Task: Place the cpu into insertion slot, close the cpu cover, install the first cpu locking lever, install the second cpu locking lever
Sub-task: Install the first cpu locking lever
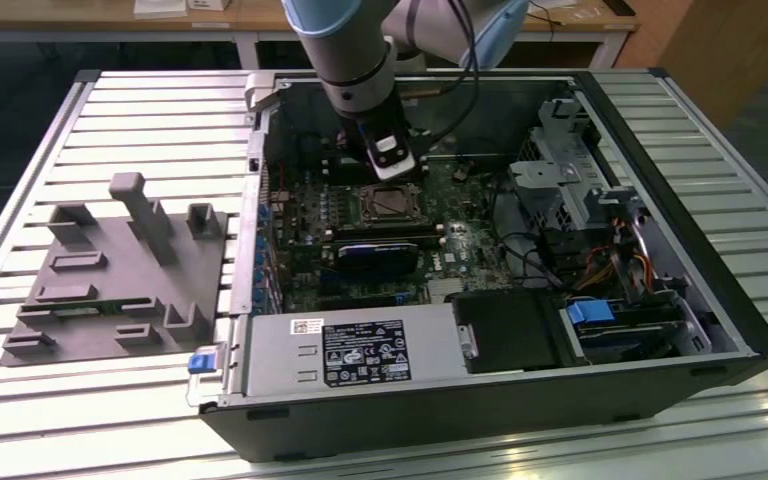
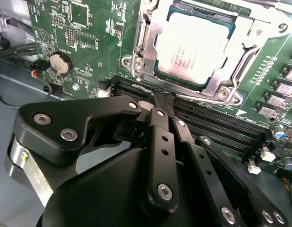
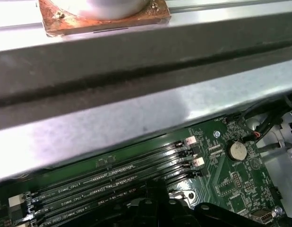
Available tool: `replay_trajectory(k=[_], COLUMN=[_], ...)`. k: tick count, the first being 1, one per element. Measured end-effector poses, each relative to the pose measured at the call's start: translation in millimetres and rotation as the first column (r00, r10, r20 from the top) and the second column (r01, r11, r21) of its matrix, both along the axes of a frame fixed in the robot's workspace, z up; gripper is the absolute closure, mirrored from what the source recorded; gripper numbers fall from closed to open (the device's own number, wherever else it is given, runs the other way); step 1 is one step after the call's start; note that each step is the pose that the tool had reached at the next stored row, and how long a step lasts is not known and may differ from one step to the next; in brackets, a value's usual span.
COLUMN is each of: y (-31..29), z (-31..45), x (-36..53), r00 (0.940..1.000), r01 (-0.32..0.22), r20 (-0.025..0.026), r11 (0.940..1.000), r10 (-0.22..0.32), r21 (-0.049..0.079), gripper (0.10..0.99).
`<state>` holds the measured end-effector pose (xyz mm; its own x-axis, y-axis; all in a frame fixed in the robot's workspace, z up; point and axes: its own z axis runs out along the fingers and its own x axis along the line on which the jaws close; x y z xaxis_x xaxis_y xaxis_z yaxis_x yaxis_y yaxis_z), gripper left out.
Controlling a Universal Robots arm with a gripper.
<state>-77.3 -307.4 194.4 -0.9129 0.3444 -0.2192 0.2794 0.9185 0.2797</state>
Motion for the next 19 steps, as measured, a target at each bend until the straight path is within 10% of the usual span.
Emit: replay_trajectory(k=[19], y=[4.8], z=[-6.1], x=[0.0], r00=[0.9994], r01=[0.033], r20=[0.0006], r11=[0.9989], r10=[-0.033], r21=[-0.033], gripper=[0.984])
